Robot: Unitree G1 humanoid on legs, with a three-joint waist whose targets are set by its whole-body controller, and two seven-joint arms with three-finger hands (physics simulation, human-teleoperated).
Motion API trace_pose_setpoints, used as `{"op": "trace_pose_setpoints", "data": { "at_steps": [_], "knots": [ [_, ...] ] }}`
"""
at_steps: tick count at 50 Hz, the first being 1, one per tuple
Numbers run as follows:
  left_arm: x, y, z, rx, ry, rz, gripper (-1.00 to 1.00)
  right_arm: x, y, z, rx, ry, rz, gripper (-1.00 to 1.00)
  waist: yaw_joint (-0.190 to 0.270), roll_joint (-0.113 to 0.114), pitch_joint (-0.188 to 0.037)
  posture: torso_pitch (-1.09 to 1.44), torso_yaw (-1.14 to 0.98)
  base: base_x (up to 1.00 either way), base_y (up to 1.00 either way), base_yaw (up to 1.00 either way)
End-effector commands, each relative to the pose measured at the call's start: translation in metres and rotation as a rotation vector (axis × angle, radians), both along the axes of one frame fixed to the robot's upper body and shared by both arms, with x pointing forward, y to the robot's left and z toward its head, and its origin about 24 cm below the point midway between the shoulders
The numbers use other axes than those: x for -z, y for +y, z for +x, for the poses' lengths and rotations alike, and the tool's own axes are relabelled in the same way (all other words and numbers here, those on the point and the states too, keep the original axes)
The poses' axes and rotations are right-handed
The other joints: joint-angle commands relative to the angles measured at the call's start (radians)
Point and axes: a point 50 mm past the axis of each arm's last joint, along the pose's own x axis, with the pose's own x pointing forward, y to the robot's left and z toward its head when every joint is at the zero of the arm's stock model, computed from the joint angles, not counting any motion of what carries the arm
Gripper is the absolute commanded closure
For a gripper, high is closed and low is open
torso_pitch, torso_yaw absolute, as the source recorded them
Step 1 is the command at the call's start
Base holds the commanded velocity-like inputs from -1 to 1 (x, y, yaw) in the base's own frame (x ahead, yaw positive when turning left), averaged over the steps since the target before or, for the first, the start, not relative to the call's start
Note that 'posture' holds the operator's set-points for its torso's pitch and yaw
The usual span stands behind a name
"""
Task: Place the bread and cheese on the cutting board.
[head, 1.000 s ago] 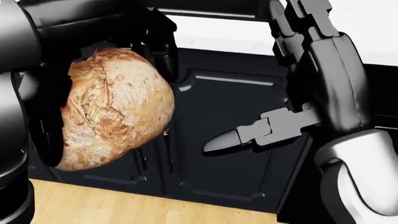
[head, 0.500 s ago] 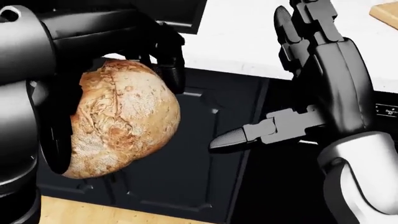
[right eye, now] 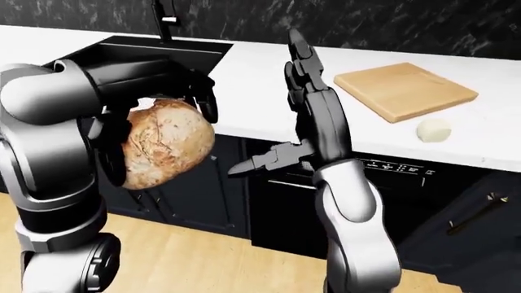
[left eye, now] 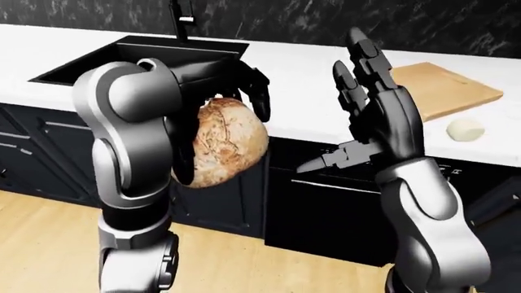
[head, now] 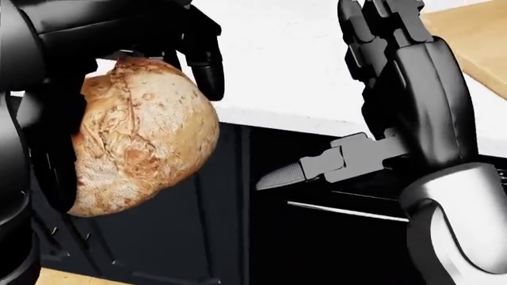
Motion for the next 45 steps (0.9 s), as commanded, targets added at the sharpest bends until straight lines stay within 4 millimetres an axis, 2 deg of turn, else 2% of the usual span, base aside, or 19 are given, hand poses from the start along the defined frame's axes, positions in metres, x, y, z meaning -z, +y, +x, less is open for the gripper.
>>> {"op": "trace_pose_setpoints", "data": {
  "at_steps": [1, 2, 3, 6, 8, 18, 21, 23, 24, 25, 30, 31, 33, 36, 39, 42, 43, 44, 45],
  "knots": [
    [-0.0062, -0.0026, -0.0028, 0.012, -0.036, -0.002, 1.0, -0.007, -0.0027, -0.0022, 0.021, -0.052, 0.0, -1.0, -0.006, -0.023, -0.017, 0.0, 0.0, 0.07, -0.3, 0.0],
    [-0.006, -0.0024, -0.0026, 0.011, -0.036, -0.001, 1.0, -0.0071, -0.0025, -0.0024, 0.021, -0.052, 0.0, -1.0, -0.026, -0.115, -0.043, 0.0, 0.0, 0.01, -0.17, 0.0],
    [-0.0066, -0.0024, -0.0027, 0.011, -0.036, -0.002, 1.0, -0.0082, -0.0026, -0.0027, 0.02, -0.054, 0.0, -1.0, -0.015, -0.073, -0.028, 0.0, 0.0, 0.01, -0.14, 0.0],
    [-0.0072, -0.0024, -0.0027, 0.011, -0.038, -0.002, 1.0, -0.0093, -0.0026, -0.0026, 0.021, -0.055, 0.001, -1.0, -0.03, -0.063, -0.04, 0.0, 0.0, 0.0, -0.13, 0.0],
    [-0.0071, -0.0022, -0.0028, 0.011, -0.038, -0.001, 1.0, -0.0094, -0.0022, -0.0028, 0.022, -0.057, -0.003, -1.0, -0.033, -0.04, -0.024, 0.0, 0.0, 0.0, -0.07, 0.0],
    [-0.0074, -0.0015, -0.0028, 0.01, -0.039, -0.002, 1.0, -0.0118, -0.0044, -0.0012, 0.057, -0.073, -0.017, -1.0, -0.04, -0.024, -0.008, 0.0, 0.0, 0.0, 0.0, 0.0],
    [-0.0076, -0.0015, -0.0032, 0.01, -0.04, -0.002, 1.0, -0.0115, -0.0045, -0.0014, 0.058, -0.072, -0.017, -1.0, -0.047, -0.004, -0.013, 0.0, 0.0, 0.0, 0.0, 0.0],
    [-0.0073, -0.0016, -0.0034, 0.011, -0.039, -0.002, 1.0, -0.0113, -0.0051, -0.0018, 0.054, -0.071, -0.009, -1.0, -0.053, 0.028, -0.023, 0.0, 0.0, 0.0, 0.0, 0.0],
    [-0.0071, -0.0016, -0.0034, 0.011, -0.039, -0.002, 1.0, -0.0111, -0.0054, -0.0019, 0.053, -0.071, -0.006, -1.0, -0.06, 0.031, -0.03, 0.0, 0.0, 0.0, 0.0, 0.0],
    [-0.0067, -0.0016, -0.0033, 0.011, -0.039, -0.001, 1.0, -0.0114, -0.0057, -0.0026, 0.053, -0.073, 0.001, -1.0, -0.051, 0.019, -0.018, 0.0, 0.0, 0.0, 0.0, 0.0],
    [-0.0055, -0.0014, -0.0031, 0.01, -0.038, -0.001, 1.0, -0.0103, -0.0058, -0.0028, 0.044, -0.07, 0.005, -1.0, -0.037, -0.001, -0.03, 0.0, 0.0, 0.0, 0.0, 0.0],
    [-0.0057, -0.0015, -0.0034, 0.011, -0.037, -0.001, 1.0, -0.0104, -0.0057, -0.0028, 0.044, -0.069, 0.006, -1.0, -0.037, 0.01, -0.049, 0.0, 0.0, 0.0, 0.0, -0.09],
    [-0.0053, -0.0014, -0.0032, 0.011, -0.037, -0.001, 1.0, -0.0104, -0.0057, -0.0025, 0.044, -0.068, 0.006, -1.0, -0.035, 0.017, -0.035, 0.0, 0.0, 0.0, 0.0, -0.31],
    [-0.005, -0.0011, -0.0031, 0.01, -0.037, -0.002, 1.0, -0.0104, -0.0056, -0.0022, 0.045, -0.067, 0.008, -1.0, -0.037, 0.036, -0.035, 0.0, 0.0, -0.01, 0.0, -0.47],
    [-0.0051, -0.0011, -0.0031, 0.01, -0.037, -0.002, 1.0, -0.0105, -0.0054, -0.0022, 0.044, -0.067, 0.009, -1.0, -0.035, 0.029, -0.03, 0.0, 0.0, -0.02, 0.0, -0.53],
    [-0.0045, -0.0012, -0.0032, 0.01, -0.037, -0.002, 1.0, -0.0104, -0.0056, -0.0022, 0.043, -0.067, 0.01, -1.0, -0.033, -0.001, -0.028, 0.0, 0.0, -0.02, 0.0, -0.54],
    [-0.0044, -0.0013, -0.0032, 0.01, -0.036, -0.002, 1.0, -0.0103, -0.0057, -0.0022, 0.044, -0.067, 0.011, -1.0, -0.032, -0.027, -0.033, 0.0, 0.0, -0.02, 0.0, -0.52],
    [-0.0046, -0.0014, -0.0033, 0.01, -0.037, -0.002, 1.0, -0.0103, -0.0057, -0.0022, 0.044, -0.067, 0.011, -1.0, -0.036, -0.068, -0.049, 0.0, 0.0, -0.02, 0.0, -0.53],
    [-0.0047, -0.0014, -0.0033, 0.01, -0.036, -0.002, 1.0, -0.0104, -0.0058, -0.0022, 0.044, -0.067, 0.011, -1.0, -0.044, -0.023, -0.03, 0.0, 0.0, -0.02, 0.0, -0.53]
  ]
}}
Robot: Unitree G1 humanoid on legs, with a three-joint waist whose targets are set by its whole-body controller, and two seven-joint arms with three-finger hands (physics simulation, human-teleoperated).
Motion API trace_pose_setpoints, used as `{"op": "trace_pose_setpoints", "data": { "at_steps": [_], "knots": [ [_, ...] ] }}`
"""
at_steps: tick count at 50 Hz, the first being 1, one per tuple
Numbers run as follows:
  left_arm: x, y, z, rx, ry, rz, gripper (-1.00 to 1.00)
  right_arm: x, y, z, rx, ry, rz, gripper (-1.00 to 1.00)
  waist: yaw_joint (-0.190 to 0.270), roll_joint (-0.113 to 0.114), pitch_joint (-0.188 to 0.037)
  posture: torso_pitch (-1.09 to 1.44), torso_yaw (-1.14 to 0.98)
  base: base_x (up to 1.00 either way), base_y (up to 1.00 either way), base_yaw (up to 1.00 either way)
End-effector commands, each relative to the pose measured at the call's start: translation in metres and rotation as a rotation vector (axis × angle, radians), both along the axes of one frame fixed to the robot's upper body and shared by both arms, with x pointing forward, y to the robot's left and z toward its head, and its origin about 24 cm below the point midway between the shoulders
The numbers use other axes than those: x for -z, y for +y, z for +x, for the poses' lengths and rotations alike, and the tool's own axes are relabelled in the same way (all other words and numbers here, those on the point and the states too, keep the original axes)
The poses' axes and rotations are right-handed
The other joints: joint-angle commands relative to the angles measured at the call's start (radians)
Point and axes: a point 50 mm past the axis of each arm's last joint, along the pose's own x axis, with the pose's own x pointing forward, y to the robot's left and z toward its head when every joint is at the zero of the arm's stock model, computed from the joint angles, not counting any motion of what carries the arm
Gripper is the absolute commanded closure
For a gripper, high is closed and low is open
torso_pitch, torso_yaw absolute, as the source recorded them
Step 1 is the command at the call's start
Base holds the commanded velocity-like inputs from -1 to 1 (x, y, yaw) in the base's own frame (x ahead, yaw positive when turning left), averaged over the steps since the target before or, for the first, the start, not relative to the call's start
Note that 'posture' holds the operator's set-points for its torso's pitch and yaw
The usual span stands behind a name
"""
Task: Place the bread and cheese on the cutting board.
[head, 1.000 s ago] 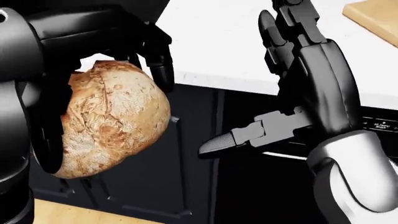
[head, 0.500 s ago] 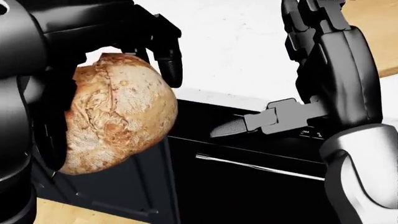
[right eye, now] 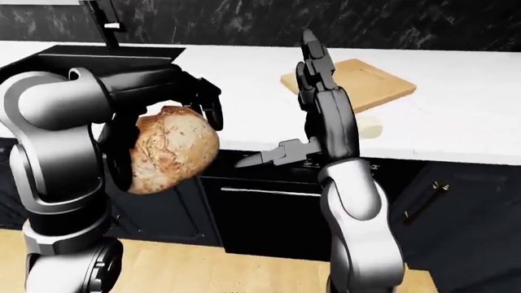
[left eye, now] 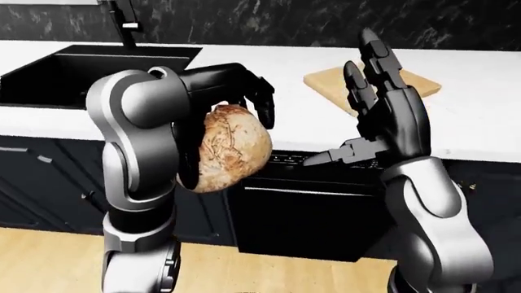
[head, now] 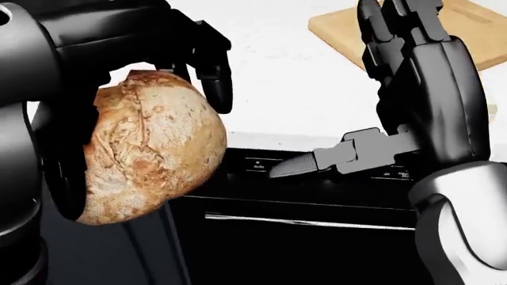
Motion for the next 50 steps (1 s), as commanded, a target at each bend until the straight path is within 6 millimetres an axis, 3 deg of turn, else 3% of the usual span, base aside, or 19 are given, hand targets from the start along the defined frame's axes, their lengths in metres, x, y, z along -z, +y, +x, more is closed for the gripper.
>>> {"op": "trace_pose_setpoints", "data": {
  "at_steps": [1, 3, 9, 14, 15, 19, 20, 21, 22, 23, 26, 30, 33, 35, 36, 37, 38, 40, 50],
  "knots": [
    [-0.0136, 0.0042, -0.0044, -0.016, -0.064, -0.012, 1.0, -0.0122, 0.0036, -0.0052, -0.019, -0.074, 0.002, -1.0, 0.012, -0.021, -0.03, 0.0, 0.0, -0.02, 0.0, -0.52],
    [-0.0133, 0.0044, -0.0044, -0.016, -0.064, -0.012, 1.0, -0.0121, 0.0037, -0.0051, -0.019, -0.074, 0.003, -1.0, 0.003, -0.007, -0.038, 0.0, 0.0, -0.02, 0.0, -0.53],
    [-0.0137, 0.0048, -0.0045, -0.017, -0.064, -0.013, 1.0, -0.0124, 0.0042, -0.0053, -0.018, -0.075, 0.002, -1.0, 0.023, 0.037, -0.009, 0.0, 0.0, -0.02, 0.0, -0.53],
    [-0.0132, 0.0054, -0.0044, -0.017, -0.063, -0.014, 1.0, -0.0143, 0.0048, -0.0061, -0.015, -0.092, -0.001, -1.0, 0.016, 0.094, -0.018, 0.0, 0.0, -0.01, 0.0, -0.15],
    [-0.0133, 0.0054, -0.0045, -0.017, -0.063, -0.014, 1.0, -0.0147, 0.0048, -0.0065, -0.016, -0.098, -0.002, -1.0, 0.026, 0.061, -0.007, 0.0, 0.0, 0.0, 0.0, 0.0],
    [-0.0138, 0.0058, -0.0047, -0.018, -0.063, -0.015, 1.0, -0.0155, 0.0053, -0.0063, -0.017, -0.101, -0.008, -1.0, 0.028, 0.029, -0.024, 0.0, 0.0, 0.0, 0.0, 0.0],
    [-0.0137, 0.0059, -0.0048, -0.018, -0.064, -0.015, 1.0, -0.0155, 0.0054, -0.0059, -0.016, -0.099, -0.01, -1.0, 0.031, 0.023, -0.045, 0.0, 0.0, 0.0, -0.15, 0.0],
    [-0.0135, 0.0059, -0.0048, -0.018, -0.064, -0.015, 1.0, -0.0156, 0.0056, -0.0057, -0.016, -0.097, -0.01, -1.0, 0.032, 0.03, -0.029, 0.0, 0.0, -0.06, -0.44, 0.0],
    [-0.0137, 0.006, -0.0048, -0.018, -0.064, -0.015, 1.0, -0.0159, 0.0058, -0.0058, -0.017, -0.098, -0.01, -1.0, 0.034, 0.063, -0.033, 0.0, 0.0, -0.09, -0.45, 0.0],
    [-0.0139, 0.0061, -0.0048, -0.018, -0.065, -0.016, 1.0, -0.016, 0.0058, -0.0058, -0.017, -0.097, -0.009, -1.0, 0.035, 0.075, -0.044, 0.0, 0.0, -0.06, -0.48, 0.0],
    [-0.0143, 0.0059, -0.005, -0.017, -0.065, -0.016, 1.0, -0.017, 0.006, -0.006, -0.018, -0.097, -0.009, -1.0, 0.038, 0.084, -0.046, 0.0, 0.0, -0.08, -0.47, 0.0],
    [-0.015, 0.0063, -0.0051, -0.018, -0.065, -0.016, 1.0, -0.0174, 0.0062, -0.0055, -0.019, -0.097, -0.009, -1.0, 0.031, 0.073, -0.029, 0.0, 0.0, -0.09, -0.47, 0.0],
    [-0.0156, 0.0062, -0.0047, -0.018, -0.066, -0.016, 1.0, -0.0178, 0.0065, -0.0056, -0.02, -0.098, -0.008, -1.0, 0.03, 0.044, -0.025, 0.0, 0.0, -0.08, -0.47, 0.0],
    [-0.0153, 0.0062, -0.0048, -0.018, -0.066, -0.016, 1.0, -0.0169, 0.0067, -0.0056, -0.02, -0.097, -0.009, -1.0, 0.034, 0.007, -0.028, 0.0, 0.0, -0.09, -0.47, 0.0],
    [-0.015, 0.0062, -0.0047, -0.017, -0.065, -0.016, 1.0, -0.0168, 0.0066, -0.0057, -0.021, -0.097, -0.007, -1.0, 0.035, -0.027, -0.038, 0.0, 0.0, -0.05, -0.3, 0.0],
    [-0.0151, 0.0062, -0.0048, -0.018, -0.066, -0.016, 1.0, -0.0169, 0.0064, -0.0058, -0.02, -0.099, -0.006, -1.0, 0.038, -0.092, -0.031, 0.0, 0.0, 0.0, 0.0, 0.0],
    [-0.0153, 0.0062, -0.0047, -0.018, -0.066, -0.017, 1.0, -0.0167, 0.0063, -0.0058, -0.02, -0.1, -0.006, -1.0, 0.035, -0.042, 0.006, 0.0, 0.0, 0.0, 0.0, 0.0],
    [-0.0145, 0.0062, -0.0044, -0.018, -0.065, -0.016, 1.0, -0.0161, 0.0063, -0.0055, -0.02, -0.099, -0.006, -1.0, 0.036, -0.061, -0.009, 0.0, 0.0, 0.0, 0.0, 0.0],
    [-0.0134, 0.0066, -0.0042, -0.018, -0.063, -0.019, 1.0, -0.015, 0.0078, -0.006, -0.027, -0.096, -0.008, -1.0, 0.018, -0.025, -0.006, 0.0, 0.0, 0.0, 0.0, 0.0]
  ]
}}
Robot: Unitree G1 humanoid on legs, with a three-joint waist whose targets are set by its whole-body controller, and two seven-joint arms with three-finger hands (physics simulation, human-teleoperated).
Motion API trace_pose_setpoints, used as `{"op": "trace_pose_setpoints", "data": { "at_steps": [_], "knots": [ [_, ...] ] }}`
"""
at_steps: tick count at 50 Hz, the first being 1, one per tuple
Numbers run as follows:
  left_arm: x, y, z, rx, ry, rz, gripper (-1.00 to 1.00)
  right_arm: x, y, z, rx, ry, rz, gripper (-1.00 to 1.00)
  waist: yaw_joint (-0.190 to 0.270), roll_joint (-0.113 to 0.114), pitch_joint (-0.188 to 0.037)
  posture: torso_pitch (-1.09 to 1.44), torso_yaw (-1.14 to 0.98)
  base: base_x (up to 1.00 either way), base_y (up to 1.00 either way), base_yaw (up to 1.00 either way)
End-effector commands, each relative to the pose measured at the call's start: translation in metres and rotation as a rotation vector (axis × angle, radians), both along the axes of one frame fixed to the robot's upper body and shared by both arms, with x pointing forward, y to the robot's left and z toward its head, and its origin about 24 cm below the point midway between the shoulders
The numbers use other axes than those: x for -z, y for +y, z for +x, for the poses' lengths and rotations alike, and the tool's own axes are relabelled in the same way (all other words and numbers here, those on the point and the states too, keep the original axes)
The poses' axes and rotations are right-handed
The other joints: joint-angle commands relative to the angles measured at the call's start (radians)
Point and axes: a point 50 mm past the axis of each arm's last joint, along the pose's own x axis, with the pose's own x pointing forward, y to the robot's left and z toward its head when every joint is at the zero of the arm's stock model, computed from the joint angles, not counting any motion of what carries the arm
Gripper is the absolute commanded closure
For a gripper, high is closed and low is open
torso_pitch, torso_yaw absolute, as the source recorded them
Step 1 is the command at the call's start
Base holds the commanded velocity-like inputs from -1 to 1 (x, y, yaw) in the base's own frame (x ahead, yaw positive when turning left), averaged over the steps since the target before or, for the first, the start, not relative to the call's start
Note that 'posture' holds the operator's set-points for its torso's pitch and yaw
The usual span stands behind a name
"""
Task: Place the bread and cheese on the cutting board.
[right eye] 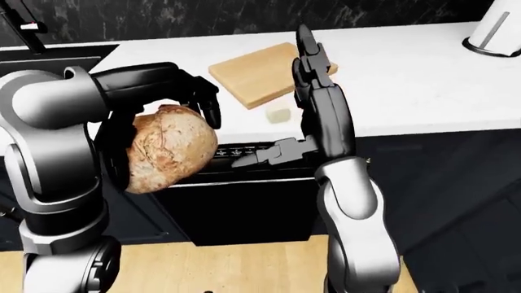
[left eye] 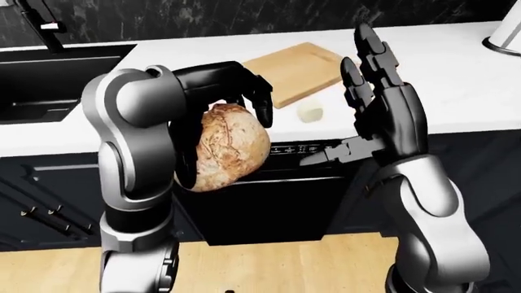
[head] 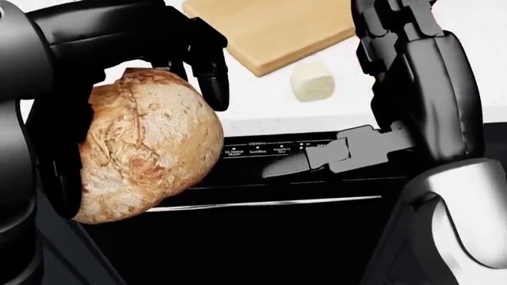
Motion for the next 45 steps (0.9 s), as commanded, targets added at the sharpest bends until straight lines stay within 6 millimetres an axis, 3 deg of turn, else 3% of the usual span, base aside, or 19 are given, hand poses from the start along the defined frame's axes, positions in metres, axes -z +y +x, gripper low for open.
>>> {"op": "trace_pose_setpoints", "data": {
  "at_steps": [1, 2, 4, 6, 15, 16, 19, 22, 23, 24, 26, 28, 35, 37, 39, 40, 45],
  "knots": [
    [-0.0114, 0.004, -0.0039, -0.015, -0.058, -0.014, 1.0, -0.0115, 0.0031, -0.0056, -0.017, -0.074, 0.0, -1.0, 0.004, -0.011, -0.025, 0.0, 0.0, 0.0, 0.0, 0.0],
    [-0.0112, 0.0043, -0.0037, -0.016, -0.058, -0.014, 1.0, -0.0114, 0.0034, -0.0055, -0.017, -0.074, 0.0, -1.0, 0.007, -0.012, -0.043, 0.0, 0.0, 0.0, -0.15, 0.0],
    [-0.0112, 0.0046, -0.0036, -0.017, -0.058, -0.015, 1.0, -0.0115, 0.0035, -0.0055, -0.017, -0.074, 0.002, -1.0, 0.013, 0.012, -0.046, 0.0, 0.0, 0.0, -0.14, 0.0],
    [-0.0108, 0.0047, -0.0032, -0.017, -0.058, -0.017, 1.0, -0.0104, 0.0033, -0.0049, -0.012, -0.07, 0.001, -1.0, 0.002, 0.01, -0.029, 0.0, 0.0, 0.0, 0.0, 0.0],
    [-0.0104, 0.0048, -0.0033, -0.018, -0.058, -0.016, 1.0, -0.0117, 0.0046, -0.0061, -0.022, -0.066, 0.003, -1.0, -0.005, 0.013, -0.022, 0.0, 0.0, 0.01, 0.0, 0.0],
    [-0.0107, 0.0047, -0.0033, -0.018, -0.058, -0.016, 1.0, -0.0117, 0.0044, -0.006, -0.022, -0.067, 0.004, -1.0, -0.001, 0.023, -0.037, 0.0, 0.0, 0.13, 0.0, 0.0],
    [-0.0109, 0.0046, -0.003, -0.018, -0.059, -0.016, 1.0, -0.0122, 0.0047, -0.0064, -0.025, -0.068, 0.003, -1.0, 0.007, 0.068, -0.025, 0.0, 0.0, 0.21, 0.0, 0.0],
    [-0.0112, 0.0045, -0.0031, -0.017, -0.059, -0.015, 1.0, -0.0126, 0.0048, -0.0065, -0.025, -0.069, 0.002, -1.0, 0.006, 0.135, -0.029, 0.0, 0.0, 0.21, 0.0, 0.0],
    [-0.0113, 0.0045, -0.0033, -0.017, -0.058, -0.016, 1.0, -0.0125, 0.0048, -0.0064, -0.026, -0.069, 0.002, -1.0, 0.007, 0.106, -0.02, 0.0, 0.0, 0.21, 0.0, 0.0],
    [-0.0111, 0.0046, -0.0031, -0.018, -0.059, -0.015, 1.0, -0.0125, 0.0048, -0.0064, -0.026, -0.069, 0.002, -1.0, -0.001, 0.119, -0.025, 0.0, 0.0, 0.21, 0.0, 0.0],
    [-0.0114, 0.0045, -0.0033, -0.017, -0.059, -0.015, 1.0, -0.0127, 0.0046, -0.0064, -0.026, -0.068, 0.003, -1.0, 0.003, 0.112, -0.037, 0.0, 0.0, 0.21, 0.0, 0.0],
    [-0.0111, 0.0044, -0.0033, -0.016, -0.059, -0.015, 1.0, -0.0131, 0.0045, -0.0062, -0.026, -0.069, 0.004, -1.0, 0.004, 0.104, -0.034, 0.0, 0.0, 0.21, 0.0, 0.0],
    [-0.0119, 0.0048, -0.0031, -0.017, -0.059, -0.015, 1.0, -0.0144, 0.005, -0.0054, -0.024, -0.068, 0.002, -1.0, 0.017, 0.053, -0.028, 0.0, 0.0, 0.21, 0.0, 0.0],
    [-0.0112, 0.0055, -0.0031, -0.017, -0.059, -0.015, 1.0, -0.0142, 0.0056, -0.005, -0.023, -0.066, 0.001, -1.0, 0.022, 0.032, -0.024, 0.0, 0.0, 0.13, 0.0, 0.0],
    [-0.0108, 0.0058, -0.0031, -0.018, -0.058, -0.015, 1.0, -0.0145, 0.0059, -0.0054, -0.025, -0.068, 0.002, -1.0, 0.033, -0.013, -0.04, 0.0, 0.0, 0.01, 0.0, 0.0],
    [-0.0107, 0.0058, -0.0034, -0.018, -0.057, -0.016, 1.0, -0.0145, 0.0062, -0.0059, -0.025, -0.07, 0.001, -1.0, 0.034, 0.013, -0.032, 0.0, 0.0, 0.0, 0.0, 0.0],
    [-0.01, 0.0065, -0.0032, -0.02, -0.057, -0.017, 1.0, -0.0136, 0.0066, -0.0059, -0.028, -0.069, 0.007, -1.0, 0.029, -0.003, -0.024, 0.0, 0.0, 0.0, 0.0, 0.0]
  ]
}}
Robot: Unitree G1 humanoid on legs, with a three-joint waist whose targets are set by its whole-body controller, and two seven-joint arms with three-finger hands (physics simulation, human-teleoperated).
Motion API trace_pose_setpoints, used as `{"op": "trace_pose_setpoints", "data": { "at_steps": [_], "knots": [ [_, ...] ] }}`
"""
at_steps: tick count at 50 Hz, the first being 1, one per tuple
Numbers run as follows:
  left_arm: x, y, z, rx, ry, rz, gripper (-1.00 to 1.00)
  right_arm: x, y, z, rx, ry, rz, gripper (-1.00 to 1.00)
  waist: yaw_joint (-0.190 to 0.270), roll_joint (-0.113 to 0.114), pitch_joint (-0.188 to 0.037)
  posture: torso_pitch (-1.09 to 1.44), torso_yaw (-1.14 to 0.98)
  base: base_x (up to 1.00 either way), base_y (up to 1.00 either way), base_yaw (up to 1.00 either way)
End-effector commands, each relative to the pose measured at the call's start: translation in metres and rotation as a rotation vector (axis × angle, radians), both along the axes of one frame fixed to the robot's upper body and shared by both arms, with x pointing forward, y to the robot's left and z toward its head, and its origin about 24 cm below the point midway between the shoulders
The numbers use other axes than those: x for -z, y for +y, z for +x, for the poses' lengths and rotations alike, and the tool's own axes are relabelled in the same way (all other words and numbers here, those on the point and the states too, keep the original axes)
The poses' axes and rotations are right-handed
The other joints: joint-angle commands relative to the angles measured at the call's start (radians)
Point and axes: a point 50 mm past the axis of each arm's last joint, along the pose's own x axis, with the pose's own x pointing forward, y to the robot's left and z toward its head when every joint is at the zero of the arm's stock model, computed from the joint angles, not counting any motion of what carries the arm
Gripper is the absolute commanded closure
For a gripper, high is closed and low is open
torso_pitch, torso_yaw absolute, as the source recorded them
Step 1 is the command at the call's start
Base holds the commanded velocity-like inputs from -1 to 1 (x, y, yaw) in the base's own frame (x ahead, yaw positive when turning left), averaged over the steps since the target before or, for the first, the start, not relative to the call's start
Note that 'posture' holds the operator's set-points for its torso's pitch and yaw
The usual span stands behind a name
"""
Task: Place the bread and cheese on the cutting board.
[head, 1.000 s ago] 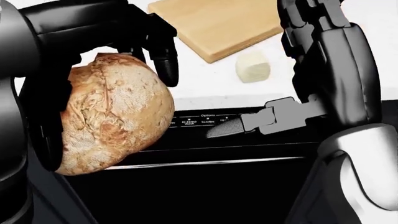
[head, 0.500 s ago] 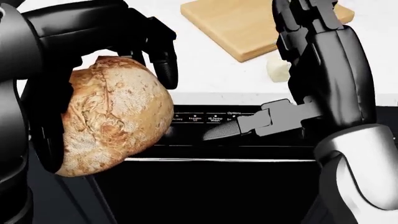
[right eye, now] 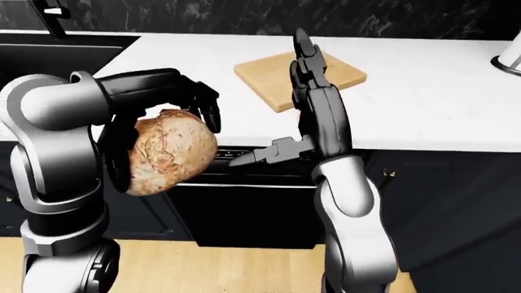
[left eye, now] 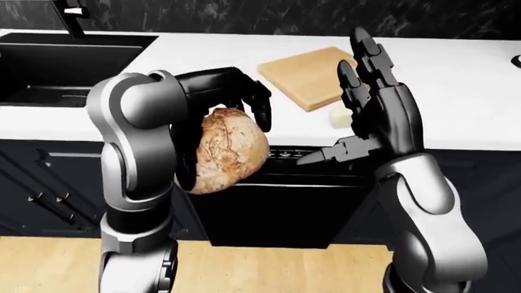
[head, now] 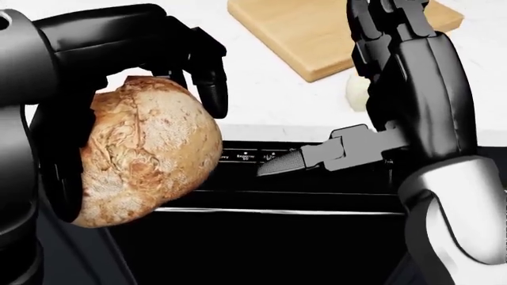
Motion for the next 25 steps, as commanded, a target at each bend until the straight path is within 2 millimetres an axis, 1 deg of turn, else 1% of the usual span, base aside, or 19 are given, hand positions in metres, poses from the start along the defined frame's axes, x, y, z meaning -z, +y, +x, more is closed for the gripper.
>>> {"op": "trace_pose_setpoints", "data": {
  "at_steps": [1, 2, 3, 4, 5, 6, 7, 10, 12, 16, 17, 18, 19, 20, 21, 22, 23, 25],
  "knots": [
    [-0.0167, 0.005, -0.0066, -0.02, -0.091, -0.021, 1.0, -0.0144, 0.0036, -0.0074, -0.032, -0.092, 0.013, -1.0, 0.006, -0.01, -0.034, 0.0, 0.0, 0.0, 0.0, 0.0],
    [-0.0168, 0.0049, -0.0067, -0.02, -0.091, -0.021, 1.0, -0.0146, 0.0034, -0.0075, -0.032, -0.092, 0.015, -1.0, 0.006, -0.005, -0.032, 0.0, 0.0, 0.0, 0.0, 0.0],
    [-0.0169, 0.0046, -0.0068, -0.019, -0.091, -0.021, 1.0, -0.0145, 0.0031, -0.0075, -0.032, -0.091, 0.016, -1.0, 0.005, 0.002, -0.041, 0.0, 0.0, 0.0, -0.41, 0.0],
    [-0.0165, 0.0044, -0.0067, -0.019, -0.091, -0.021, 1.0, -0.0145, 0.0029, -0.0076, -0.032, -0.092, 0.017, -1.0, 0.001, 0.051, -0.033, 0.0, 0.0, 0.09, -0.69, 0.0],
    [-0.0164, 0.0043, -0.0067, -0.019, -0.091, -0.021, 1.0, -0.0144, 0.0028, -0.0075, -0.032, -0.091, 0.018, -1.0, -0.011, 0.103, -0.009, 0.0, 0.0, 0.1, -0.69, 0.0],
    [-0.0164, 0.0043, -0.0068, -0.019, -0.091, -0.021, 1.0, -0.0144, 0.0029, -0.0076, -0.032, -0.091, 0.018, -1.0, -0.006, 0.087, -0.015, 0.0, 0.0, 0.18, -0.78, 0.0],
    [-0.0162, 0.0044, -0.0067, -0.02, -0.091, -0.021, 1.0, -0.0142, 0.003, -0.0076, -0.032, -0.091, 0.017, -1.0, -0.012, 0.092, -0.023, 0.0, 0.0, 0.18, -0.8, 0.0],
    [-0.0157, 0.0045, -0.0067, -0.019, -0.09, -0.021, 1.0, -0.0144, 0.0032, -0.0076, -0.032, -0.092, 0.018, -1.0, -0.003, 0.098, -0.043, 0.0, 0.0, 0.18, -0.8, 0.0],
    [-0.0155, 0.0049, -0.0065, -0.02, -0.091, -0.022, 1.0, -0.0143, 0.0036, -0.0075, -0.033, -0.091, 0.018, -1.0, 0.0, 0.096, -0.042, 0.0, 0.0, 0.18, -0.79, 0.0],
    [-0.015, 0.0055, -0.0066, -0.021, -0.091, -0.023, 1.0, -0.0142, 0.0044, -0.0071, -0.031, -0.089, 0.016, -1.0, 0.01, 0.078, -0.038, 0.0, 0.0, 0.18, -0.73, 0.0],
    [-0.0152, 0.0057, -0.0068, -0.021, -0.091, -0.023, 1.0, -0.0142, 0.0046, -0.0076, -0.031, -0.092, 0.014, -1.0, 0.018, 0.058, -0.019, 0.0, 0.0, 0.0, 0.0, 0.0],
    [-0.0154, 0.0058, -0.0069, -0.022, -0.091, -0.024, 1.0, -0.0144, 0.0046, -0.0075, -0.031, -0.093, 0.013, -1.0, 0.03, 0.011, -0.023, 0.0, 0.0, 0.0, 0.0, 0.0],
    [-0.0153, 0.0058, -0.0069, -0.022, -0.09, -0.024, 1.0, -0.0146, 0.0048, -0.0076, -0.031, -0.094, 0.011, -1.0, 0.031, -0.046, -0.032, 0.0, 0.0, 0.0, 0.0, 0.0],
    [-0.0151, 0.0058, -0.007, -0.021, -0.09, -0.024, 1.0, -0.0147, 0.0049, -0.0077, -0.031, -0.095, 0.011, -1.0, 0.013, -0.1, -0.042, 0.0, 0.0, 0.0, 0.0, 0.0],
    [-0.0151, 0.0059, -0.0069, -0.022, -0.09, -0.024, 1.0, -0.015, 0.0051, -0.0077, -0.03, -0.095, 0.01, -1.0, 0.022, -0.029, -0.004, 0.0, 0.0, 0.0, 0.0, 0.0],
    [-0.0152, 0.006, -0.007, -0.022, -0.091, -0.025, 1.0, -0.0151, 0.0052, -0.0077, -0.03, -0.095, 0.01, -1.0, 0.013, -0.035, -0.016, 0.0, 0.0, 0.0, 0.0, 0.0],
    [-0.0152, 0.0062, -0.0069, -0.023, -0.091, -0.025, 1.0, -0.0149, 0.0052, -0.0075, -0.029, -0.095, 0.009, -1.0, 0.008, -0.027, -0.024, 0.0, 0.0, 0.0, 0.0, 0.0],
    [-0.0153, 0.0064, -0.0068, -0.023, -0.091, -0.025, 1.0, -0.0153, 0.0055, -0.0078, -0.03, -0.096, 0.009, -1.0, 0.005, -0.011, -0.024, 0.0, 0.0, 0.0, 0.0, 0.0]
  ]
}}
